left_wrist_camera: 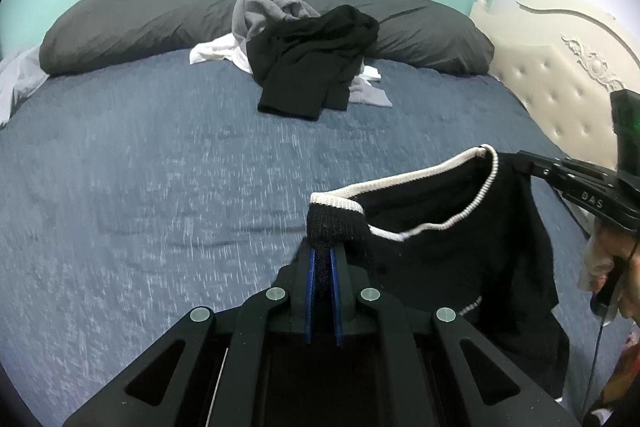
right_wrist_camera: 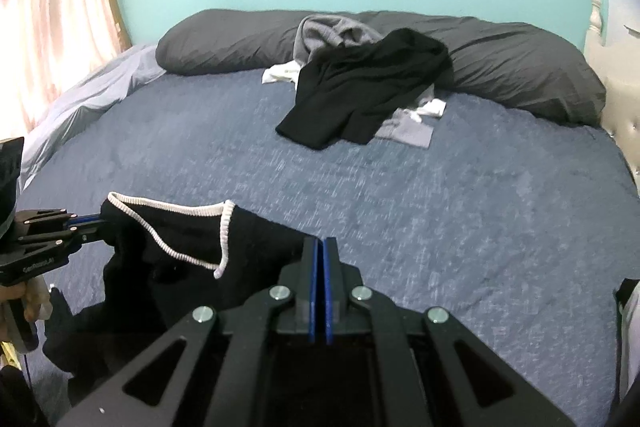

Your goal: Fold clothes

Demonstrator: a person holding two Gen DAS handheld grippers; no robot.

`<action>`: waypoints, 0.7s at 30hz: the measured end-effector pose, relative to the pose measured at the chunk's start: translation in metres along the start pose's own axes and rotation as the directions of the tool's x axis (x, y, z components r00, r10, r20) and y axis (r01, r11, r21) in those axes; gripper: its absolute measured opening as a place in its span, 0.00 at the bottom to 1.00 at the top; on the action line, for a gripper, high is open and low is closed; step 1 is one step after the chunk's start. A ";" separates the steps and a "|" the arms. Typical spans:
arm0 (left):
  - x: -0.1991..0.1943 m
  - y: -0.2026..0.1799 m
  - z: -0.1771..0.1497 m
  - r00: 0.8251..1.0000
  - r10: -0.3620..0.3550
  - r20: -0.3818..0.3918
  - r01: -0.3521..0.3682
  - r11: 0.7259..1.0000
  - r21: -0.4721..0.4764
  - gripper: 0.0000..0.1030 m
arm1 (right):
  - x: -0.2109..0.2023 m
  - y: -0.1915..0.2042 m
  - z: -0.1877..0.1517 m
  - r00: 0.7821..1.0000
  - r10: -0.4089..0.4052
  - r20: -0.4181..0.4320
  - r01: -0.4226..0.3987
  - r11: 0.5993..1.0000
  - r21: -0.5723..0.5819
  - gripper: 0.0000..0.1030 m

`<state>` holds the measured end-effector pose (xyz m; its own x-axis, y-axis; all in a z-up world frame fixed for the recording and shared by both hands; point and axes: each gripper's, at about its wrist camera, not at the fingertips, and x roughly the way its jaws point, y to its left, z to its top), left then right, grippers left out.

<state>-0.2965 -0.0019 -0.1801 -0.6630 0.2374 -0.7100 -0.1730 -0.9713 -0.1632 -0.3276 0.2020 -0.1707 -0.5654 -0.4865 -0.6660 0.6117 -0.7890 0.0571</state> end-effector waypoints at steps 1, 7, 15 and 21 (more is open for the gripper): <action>0.000 0.000 0.005 1.000 0.001 0.003 -0.001 1.000 0.000 0.07 | -0.002 -0.002 0.002 1.000 -0.007 0.008 0.007 1.000 0.003 0.02; 0.003 -0.001 0.039 1.000 0.005 0.018 -0.005 1.000 0.007 0.07 | -0.008 -0.010 0.017 0.999 -0.027 0.047 0.026 1.000 0.017 0.02; 0.017 0.005 0.088 0.999 0.013 0.035 -0.012 0.999 -0.031 0.07 | -0.008 -0.028 0.039 0.995 -0.037 0.094 0.030 0.997 0.070 0.02; 0.030 0.005 0.128 0.999 0.028 0.045 -0.027 0.999 -0.032 0.07 | -0.003 -0.047 0.060 0.991 -0.060 0.122 0.045 0.991 0.124 0.02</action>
<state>-0.4101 0.0017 -0.1148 -0.6999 0.2102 -0.6826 -0.1320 -0.9773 -0.1656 -0.3883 0.2181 -0.1265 -0.6643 -0.4801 -0.5729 0.5121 -0.8506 0.1190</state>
